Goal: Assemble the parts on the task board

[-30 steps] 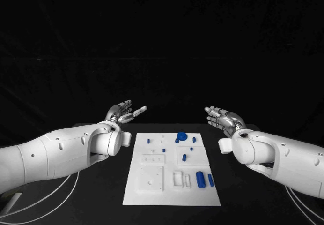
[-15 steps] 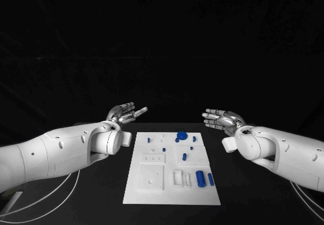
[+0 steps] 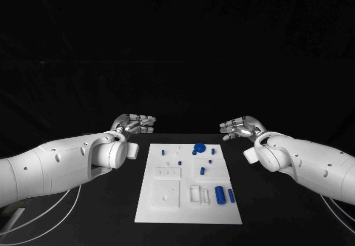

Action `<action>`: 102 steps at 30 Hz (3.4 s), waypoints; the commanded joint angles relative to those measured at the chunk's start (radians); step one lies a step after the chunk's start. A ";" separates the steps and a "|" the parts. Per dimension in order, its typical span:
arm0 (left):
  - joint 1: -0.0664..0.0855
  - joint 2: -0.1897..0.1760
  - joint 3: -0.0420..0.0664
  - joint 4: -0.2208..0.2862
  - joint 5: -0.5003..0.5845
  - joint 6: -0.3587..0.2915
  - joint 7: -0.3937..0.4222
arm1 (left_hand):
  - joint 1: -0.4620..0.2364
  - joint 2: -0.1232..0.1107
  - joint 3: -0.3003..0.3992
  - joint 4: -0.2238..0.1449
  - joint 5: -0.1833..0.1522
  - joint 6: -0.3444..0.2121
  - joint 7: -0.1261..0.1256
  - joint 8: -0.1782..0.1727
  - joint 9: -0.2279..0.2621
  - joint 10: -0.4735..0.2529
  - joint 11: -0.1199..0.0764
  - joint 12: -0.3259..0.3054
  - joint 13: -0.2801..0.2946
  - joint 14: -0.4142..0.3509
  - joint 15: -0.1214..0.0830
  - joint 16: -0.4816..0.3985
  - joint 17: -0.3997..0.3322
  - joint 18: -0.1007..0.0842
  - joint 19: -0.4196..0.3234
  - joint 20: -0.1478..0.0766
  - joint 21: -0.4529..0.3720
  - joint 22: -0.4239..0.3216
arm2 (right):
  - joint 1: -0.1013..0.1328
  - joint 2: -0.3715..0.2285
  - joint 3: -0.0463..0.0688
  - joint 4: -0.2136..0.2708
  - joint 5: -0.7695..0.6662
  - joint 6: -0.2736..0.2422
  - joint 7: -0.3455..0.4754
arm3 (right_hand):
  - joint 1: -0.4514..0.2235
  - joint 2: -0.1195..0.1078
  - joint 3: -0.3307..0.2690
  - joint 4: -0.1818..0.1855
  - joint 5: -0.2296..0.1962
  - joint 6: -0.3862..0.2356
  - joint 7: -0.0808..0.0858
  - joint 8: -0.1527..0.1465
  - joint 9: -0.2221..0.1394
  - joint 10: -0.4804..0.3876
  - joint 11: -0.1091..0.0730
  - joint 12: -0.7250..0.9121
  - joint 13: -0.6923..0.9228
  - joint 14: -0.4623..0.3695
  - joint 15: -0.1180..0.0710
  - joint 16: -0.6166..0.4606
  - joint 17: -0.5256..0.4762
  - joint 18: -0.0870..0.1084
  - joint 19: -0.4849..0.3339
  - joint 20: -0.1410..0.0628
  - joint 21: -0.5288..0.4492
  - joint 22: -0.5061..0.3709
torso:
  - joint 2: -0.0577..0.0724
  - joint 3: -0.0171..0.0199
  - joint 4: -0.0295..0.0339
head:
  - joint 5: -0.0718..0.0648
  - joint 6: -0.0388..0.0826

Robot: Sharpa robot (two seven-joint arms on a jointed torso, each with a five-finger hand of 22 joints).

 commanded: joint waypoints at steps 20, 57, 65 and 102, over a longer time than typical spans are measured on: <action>0.066 -0.139 0.008 0.250 -0.157 0.242 -0.016 | -0.065 0.017 0.056 -0.144 -0.065 0.014 -0.003 -0.008 0.000 0.058 -0.022 -0.001 0.001 0.092 -0.045 0.070 0.028 -0.033 0.010 -0.060 0.175 0.079 | 0.096 0.088 0.009 -0.058 -0.911 0.047 -0.121 | -0.030 -0.075 0.026 0.004 -0.026 0.021 -0.025 -0.008 -0.003 0.001 -0.017 0.000 0.000 0.059 -0.030 0.624 0.374 0.073 0.177 -0.054 0.337 0.252 | 0.119 -0.0128 0.0394 | -0.030 0.070; 0.090 -0.138 0.010 0.305 -0.164 0.251 -0.027 | -0.078 0.014 0.043 -0.153 -0.068 -0.004 0.004 -0.008 0.001 0.010 -0.006 -0.001 0.001 0.069 -0.035 0.080 0.023 -0.023 -0.004 -0.047 0.191 0.070 | 0.095 0.140 0.007 0.013 -1.245 0.082 -0.344 | 0.005 -0.126 0.128 0.006 -0.154 0.024 -0.040 -0.008 -0.003 -0.039 -0.011 -0.001 -0.001 0.034 -0.022 0.727 0.341 0.029 0.251 -0.082 0.268 0.375 | 0.211 -0.0139 0.0648 | -0.046 0.116; 0.094 -0.136 0.010 0.304 -0.166 0.252 -0.029 | -0.078 0.014 0.043 -0.154 -0.068 -0.004 0.004 -0.008 0.001 0.010 -0.006 -0.001 0.001 0.068 -0.034 0.079 0.022 -0.023 -0.004 -0.047 0.191 0.070 | 0.093 0.146 0.007 0.012 -1.251 0.076 -0.347 | -0.005 -0.132 0.171 0.005 -0.143 0.026 -0.035 -0.008 -0.003 -0.026 -0.010 -0.001 -0.001 0.032 -0.022 0.739 0.342 0.032 0.253 -0.082 0.261 0.416 | 0.225 -0.0169 0.0706 | -0.051 0.123; 0.103 -0.135 0.011 0.296 -0.169 0.259 -0.039 | -0.077 0.013 0.037 -0.149 -0.070 -0.005 0.005 -0.008 0.001 0.007 -0.006 -0.001 0.001 0.070 -0.034 0.077 0.017 -0.023 -0.001 -0.046 0.189 0.057 | 0.084 0.147 0.007 0.022 -1.255 -0.004 -0.358 | -0.045 -0.102 0.470 0.027 -0.258 0.150 -0.046 -0.007 0.001 0.149 -0.055 0.000 0.002 0.026 -0.058 0.765 0.351 0.013 0.237 -0.119 0.290 0.600 | 0.274 -0.0180 0.0735 | -0.058 0.148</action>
